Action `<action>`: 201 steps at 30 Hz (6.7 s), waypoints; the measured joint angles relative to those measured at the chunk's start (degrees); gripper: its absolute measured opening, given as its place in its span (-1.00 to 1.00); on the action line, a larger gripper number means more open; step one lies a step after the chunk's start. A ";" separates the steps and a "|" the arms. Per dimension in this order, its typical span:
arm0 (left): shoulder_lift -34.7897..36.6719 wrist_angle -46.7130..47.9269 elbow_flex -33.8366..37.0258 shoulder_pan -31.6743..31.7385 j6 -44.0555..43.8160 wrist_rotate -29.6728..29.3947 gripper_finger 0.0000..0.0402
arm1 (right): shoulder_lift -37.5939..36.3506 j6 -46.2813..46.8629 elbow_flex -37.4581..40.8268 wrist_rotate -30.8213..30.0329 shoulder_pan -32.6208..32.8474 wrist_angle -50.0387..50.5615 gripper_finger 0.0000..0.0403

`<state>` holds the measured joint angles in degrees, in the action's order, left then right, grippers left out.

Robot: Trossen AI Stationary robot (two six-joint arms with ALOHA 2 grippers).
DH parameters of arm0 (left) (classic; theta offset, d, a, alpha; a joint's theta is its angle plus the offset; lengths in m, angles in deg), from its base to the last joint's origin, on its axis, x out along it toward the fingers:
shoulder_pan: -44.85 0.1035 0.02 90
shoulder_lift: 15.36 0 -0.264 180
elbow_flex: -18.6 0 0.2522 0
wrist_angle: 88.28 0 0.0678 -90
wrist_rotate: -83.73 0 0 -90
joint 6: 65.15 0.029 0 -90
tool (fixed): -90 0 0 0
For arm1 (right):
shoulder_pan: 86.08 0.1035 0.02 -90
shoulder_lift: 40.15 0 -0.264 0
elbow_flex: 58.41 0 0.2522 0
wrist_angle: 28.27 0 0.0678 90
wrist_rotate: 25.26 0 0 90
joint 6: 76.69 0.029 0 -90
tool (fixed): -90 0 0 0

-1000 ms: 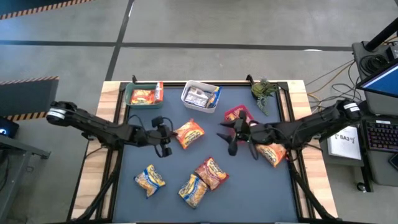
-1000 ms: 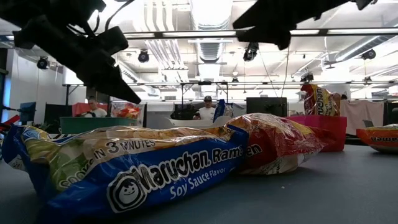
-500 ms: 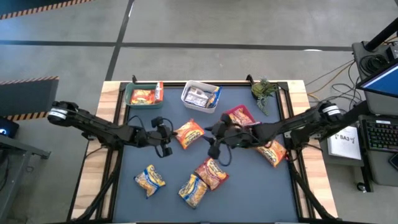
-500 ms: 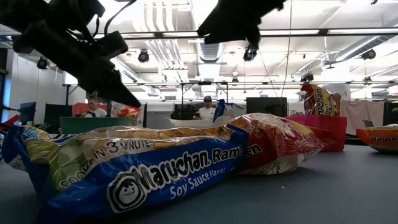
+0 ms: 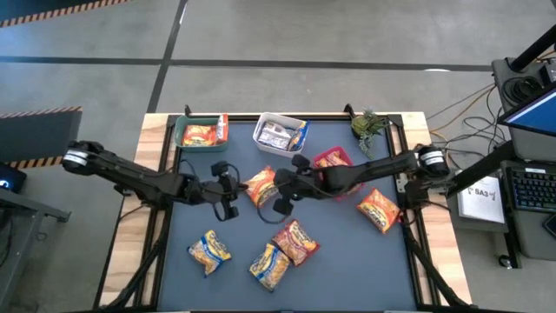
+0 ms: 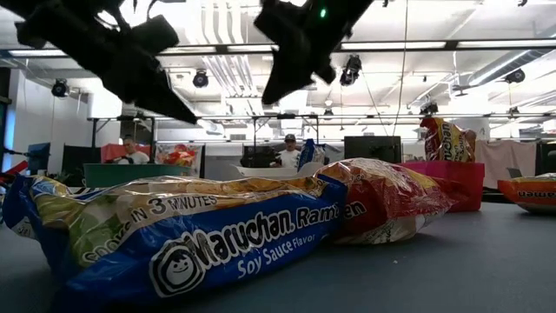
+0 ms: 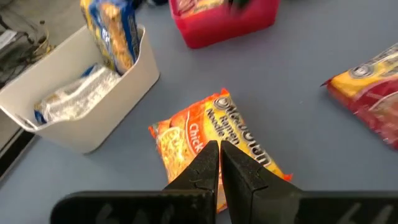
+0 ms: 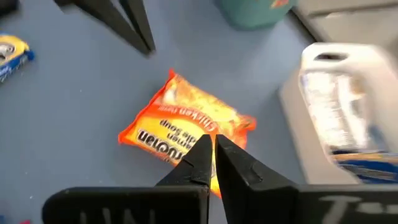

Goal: Sort Maruchan noodles
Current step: Put the orange noodle pack into the green bin

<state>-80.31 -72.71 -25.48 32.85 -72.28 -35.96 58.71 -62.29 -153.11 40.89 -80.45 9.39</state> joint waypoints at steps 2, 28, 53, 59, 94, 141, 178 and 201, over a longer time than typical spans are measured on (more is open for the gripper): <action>1.53 2.33 -0.65 -0.78 -0.48 0.01 -1.00 | 1.42 -0.32 -0.06 4.04 -1.87 -0.30 -0.96; 7.98 10.73 -0.95 -2.96 -9.53 -1.32 -1.00 | 14.47 -0.51 -0.42 16.48 -5.31 -3.08 -0.96; 4.52 13.30 -0.71 -2.50 -42.63 -3.53 -0.78 | 13.56 -3.50 4.21 10.33 -3.79 -13.57 -0.96; 1.21 10.19 -0.19 -2.53 -48.44 -3.25 -0.35 | 13.56 -2.80 6.45 10.27 -3.90 -13.74 -0.96; -14.56 4.04 0.12 1.52 -57.30 -4.13 0.27 | 19.84 -3.77 6.98 10.44 -4.66 -16.83 -0.96; -15.76 -26.27 12.70 5.89 -44.08 6.29 0.27 | 20.73 -4.51 7.21 11.80 -4.99 -18.51 -0.96; -21.57 -34.35 13.08 5.93 -45.20 3.81 -0.07 | 14.64 -3.40 7.48 13.41 -4.47 -16.87 -0.86; -11.34 -26.99 13.15 5.91 -42.13 3.91 -0.49 | 4.25 1.18 7.06 12.00 -5.58 -12.79 -0.64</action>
<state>-91.65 -99.70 -12.33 38.76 -114.41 -32.05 62.96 -61.11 -146.05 52.90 -86.03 -3.39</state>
